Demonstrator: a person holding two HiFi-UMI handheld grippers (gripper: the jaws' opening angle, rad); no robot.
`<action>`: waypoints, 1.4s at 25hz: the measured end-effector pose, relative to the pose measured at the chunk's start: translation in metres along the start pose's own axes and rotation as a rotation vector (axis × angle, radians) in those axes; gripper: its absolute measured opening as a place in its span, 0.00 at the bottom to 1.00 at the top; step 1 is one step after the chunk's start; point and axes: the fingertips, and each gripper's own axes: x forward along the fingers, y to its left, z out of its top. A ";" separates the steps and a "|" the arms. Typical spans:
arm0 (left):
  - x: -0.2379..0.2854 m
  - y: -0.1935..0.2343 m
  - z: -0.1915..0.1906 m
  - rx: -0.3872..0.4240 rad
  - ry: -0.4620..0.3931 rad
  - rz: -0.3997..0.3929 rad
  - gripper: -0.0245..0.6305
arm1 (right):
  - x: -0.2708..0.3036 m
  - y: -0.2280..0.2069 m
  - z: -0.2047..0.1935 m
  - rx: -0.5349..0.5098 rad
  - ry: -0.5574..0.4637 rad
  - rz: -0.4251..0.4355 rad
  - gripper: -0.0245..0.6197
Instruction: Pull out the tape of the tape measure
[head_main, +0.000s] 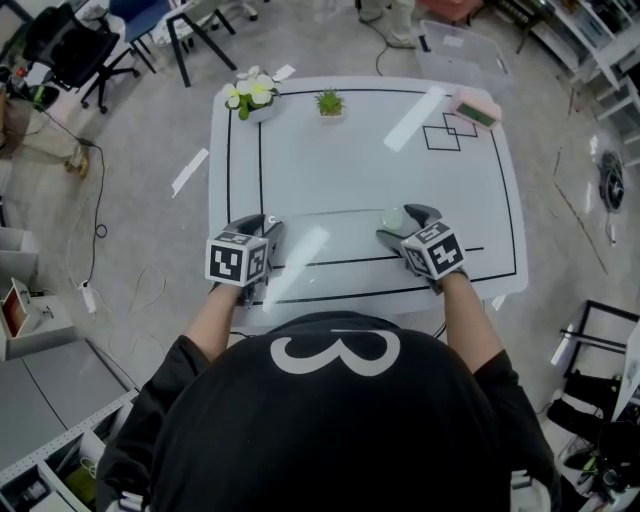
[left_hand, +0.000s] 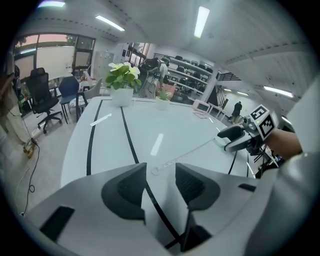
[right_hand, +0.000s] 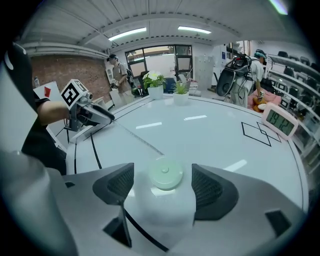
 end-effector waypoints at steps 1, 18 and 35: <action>-0.002 0.000 0.000 -0.004 -0.003 -0.005 0.30 | -0.003 0.000 0.002 0.008 -0.010 -0.001 0.59; -0.116 -0.081 0.070 0.061 -0.344 -0.258 0.40 | -0.132 0.098 0.103 0.043 -0.506 0.154 0.29; -0.246 -0.178 0.123 0.194 -0.671 -0.502 0.04 | -0.244 0.184 0.155 -0.017 -0.863 0.298 0.05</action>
